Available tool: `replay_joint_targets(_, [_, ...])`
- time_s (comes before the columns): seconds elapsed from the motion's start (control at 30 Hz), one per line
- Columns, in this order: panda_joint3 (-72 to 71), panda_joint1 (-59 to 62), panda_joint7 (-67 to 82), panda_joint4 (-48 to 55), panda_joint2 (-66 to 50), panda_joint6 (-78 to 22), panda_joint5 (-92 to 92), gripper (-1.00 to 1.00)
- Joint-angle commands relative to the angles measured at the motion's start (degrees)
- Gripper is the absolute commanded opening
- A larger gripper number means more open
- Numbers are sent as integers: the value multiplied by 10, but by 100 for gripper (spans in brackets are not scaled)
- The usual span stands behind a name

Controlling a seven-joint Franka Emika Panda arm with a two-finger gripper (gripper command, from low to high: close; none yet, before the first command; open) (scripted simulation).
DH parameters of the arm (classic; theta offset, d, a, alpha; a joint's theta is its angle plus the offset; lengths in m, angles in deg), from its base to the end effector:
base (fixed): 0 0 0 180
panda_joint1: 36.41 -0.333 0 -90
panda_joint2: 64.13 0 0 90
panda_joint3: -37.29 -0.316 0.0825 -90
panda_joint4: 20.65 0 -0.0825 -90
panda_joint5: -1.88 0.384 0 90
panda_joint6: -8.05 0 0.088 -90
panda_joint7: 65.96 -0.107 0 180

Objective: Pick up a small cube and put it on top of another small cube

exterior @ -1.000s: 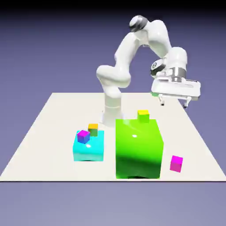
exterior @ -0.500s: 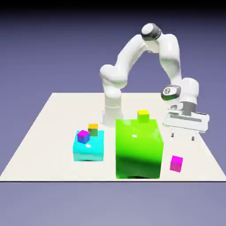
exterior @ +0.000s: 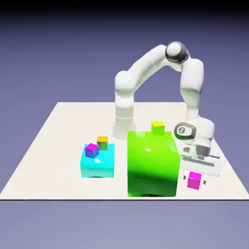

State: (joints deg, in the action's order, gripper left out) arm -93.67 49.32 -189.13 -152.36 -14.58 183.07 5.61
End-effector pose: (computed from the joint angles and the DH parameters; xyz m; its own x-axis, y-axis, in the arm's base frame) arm 0.4026 0.3467 0.1237 0.2628 -0.8750 0.4066 -0.8048 -0.4312 -0.4079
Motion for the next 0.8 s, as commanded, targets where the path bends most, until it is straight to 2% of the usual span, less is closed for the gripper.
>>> replay_joint_targets(0.0, [17, -21, 0, -10, -14, -12, -3, -100])
replay_joint_targets(0.13, [86, -92, 9, -44, -69, -52, -14, -100])
replay_joint_targets(0.4, [252, -140, 43, 4, -61, -55, 50, -100])
replay_joint_targets(0.77, [480, -213, -104, -94, -90, -259, 18, -100])
